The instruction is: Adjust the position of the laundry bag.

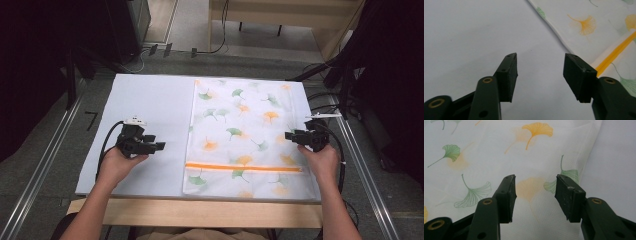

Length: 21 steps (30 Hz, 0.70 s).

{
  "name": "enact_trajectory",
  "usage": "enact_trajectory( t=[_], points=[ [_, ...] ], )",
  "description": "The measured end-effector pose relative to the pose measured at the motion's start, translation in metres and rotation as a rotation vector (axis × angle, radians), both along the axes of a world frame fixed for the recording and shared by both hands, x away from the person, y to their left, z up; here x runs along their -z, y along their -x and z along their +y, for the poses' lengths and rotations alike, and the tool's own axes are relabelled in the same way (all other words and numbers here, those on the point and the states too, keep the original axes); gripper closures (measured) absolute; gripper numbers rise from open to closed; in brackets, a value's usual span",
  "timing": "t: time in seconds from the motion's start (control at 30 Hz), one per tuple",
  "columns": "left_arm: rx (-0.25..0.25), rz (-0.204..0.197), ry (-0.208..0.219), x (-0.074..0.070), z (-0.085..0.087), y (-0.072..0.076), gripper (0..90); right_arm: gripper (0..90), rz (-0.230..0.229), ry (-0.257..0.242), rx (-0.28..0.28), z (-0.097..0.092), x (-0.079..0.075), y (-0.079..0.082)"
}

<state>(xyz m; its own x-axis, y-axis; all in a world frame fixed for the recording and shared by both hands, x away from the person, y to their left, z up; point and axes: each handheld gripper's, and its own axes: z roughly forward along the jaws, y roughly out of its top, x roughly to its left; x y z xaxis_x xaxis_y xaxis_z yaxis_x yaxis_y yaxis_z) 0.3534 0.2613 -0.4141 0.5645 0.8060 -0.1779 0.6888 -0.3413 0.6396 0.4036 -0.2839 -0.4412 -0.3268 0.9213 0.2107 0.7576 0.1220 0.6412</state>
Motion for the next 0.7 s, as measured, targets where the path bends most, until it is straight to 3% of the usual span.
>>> enact_trajectory(
  t=[0.07, 0.2, 0.4, 0.47, 0.57, 0.6, 0.7],
  points=[
    [-0.012, -0.006, 0.008, 0.0, 0.0, 0.0, 50.5, 50.1, -0.012, 0.005, -0.002, -0.001, 0.001, 0.0],
    [-0.018, -0.01, 0.02, 0.0, 0.001, -0.001, 46.7, 46.1, -0.022, 0.001, 0.0, 0.0, 0.002, 0.0],
    [-0.015, -0.002, 0.029, 0.001, 0.003, -0.002, 44.4, 51.4, -0.045, -0.005, 0.002, 0.003, -0.004, -0.001],
    [0.011, 0.0, 0.049, 0.0, 0.003, -0.001, 45.7, 49.2, -0.067, -0.022, -0.007, 0.006, -0.009, 0.0],
    [0.019, -0.005, 0.055, 0.001, 0.002, -0.001, 48.3, 46.8, -0.059, -0.027, -0.006, 0.009, -0.009, 0.0],
    [0.017, -0.009, 0.052, 0.0, 0.001, -0.002, 49.1, 48.5, -0.056, -0.003, 0.004, 0.011, -0.009, 0.001],
    [0.026, 0.006, 0.056, 0.001, -0.001, -0.004, 45.0, 50.9, -0.063, 0.007, -0.016, 0.012, -0.01, 0.003]
  ],
)
